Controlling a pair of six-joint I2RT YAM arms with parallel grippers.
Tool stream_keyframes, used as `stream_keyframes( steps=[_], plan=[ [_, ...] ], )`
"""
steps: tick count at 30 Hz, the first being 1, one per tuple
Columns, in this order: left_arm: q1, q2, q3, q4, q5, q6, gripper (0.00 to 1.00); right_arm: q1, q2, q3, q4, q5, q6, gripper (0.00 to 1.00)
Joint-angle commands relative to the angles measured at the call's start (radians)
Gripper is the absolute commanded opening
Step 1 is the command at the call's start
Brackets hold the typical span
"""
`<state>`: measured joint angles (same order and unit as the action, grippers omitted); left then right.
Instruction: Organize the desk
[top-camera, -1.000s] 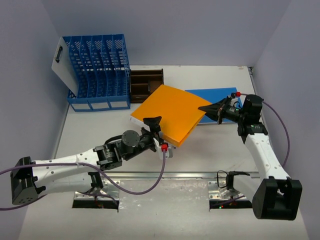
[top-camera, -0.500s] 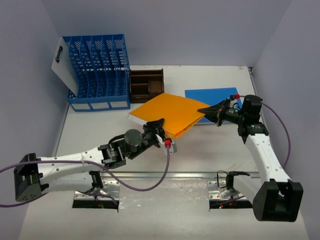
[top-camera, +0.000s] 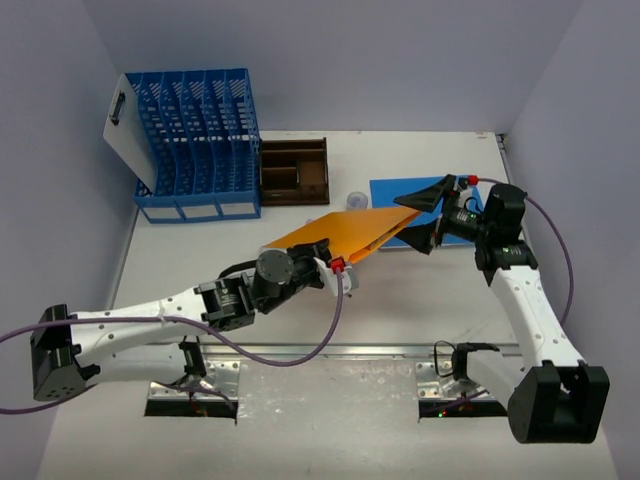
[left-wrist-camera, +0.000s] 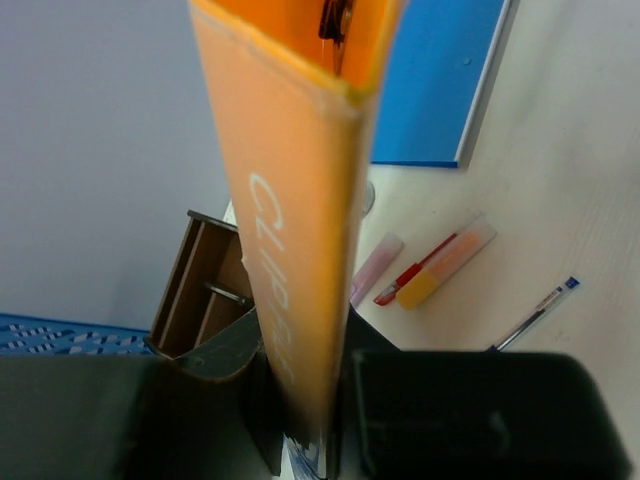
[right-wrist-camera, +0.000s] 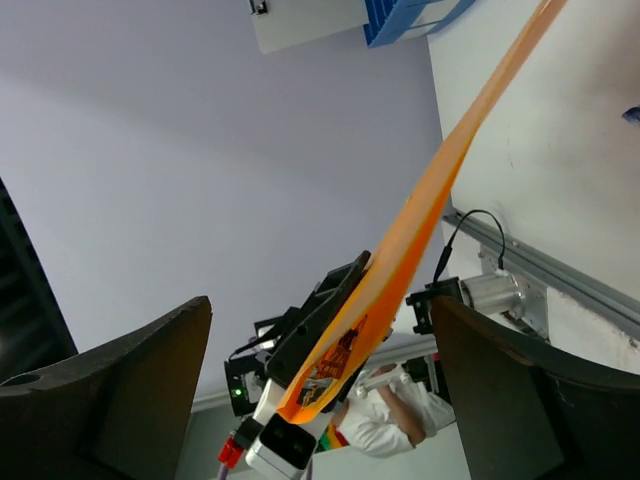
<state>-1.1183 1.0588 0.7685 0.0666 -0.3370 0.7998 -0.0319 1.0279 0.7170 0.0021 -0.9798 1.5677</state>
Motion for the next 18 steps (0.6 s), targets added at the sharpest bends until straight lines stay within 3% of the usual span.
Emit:
stream_keyframes(
  steps=[1,3,7,12,18],
  plan=[
    [0.000,-0.072,0.080,-0.011,-0.028,-0.114,0.00,0.000,-0.017,0.039,0.081,-0.028,-0.024,0.92],
    [0.035,-0.082,0.101,-0.063,-0.020,-0.154,0.00,0.000,-0.015,0.045,0.105,-0.033,-0.038,0.98],
    [0.124,-0.100,0.153,-0.132,-0.022,-0.261,0.00,-0.003,-0.006,0.088,0.167,-0.045,-0.087,0.99],
    [0.296,-0.118,0.242,-0.229,-0.017,-0.427,0.00,-0.005,0.020,0.211,0.081,-0.014,-0.289,0.99],
    [0.511,-0.137,0.397,-0.307,0.032,-0.588,0.00,-0.008,0.067,0.268,0.035,0.012,-0.399,0.99]
  ],
)
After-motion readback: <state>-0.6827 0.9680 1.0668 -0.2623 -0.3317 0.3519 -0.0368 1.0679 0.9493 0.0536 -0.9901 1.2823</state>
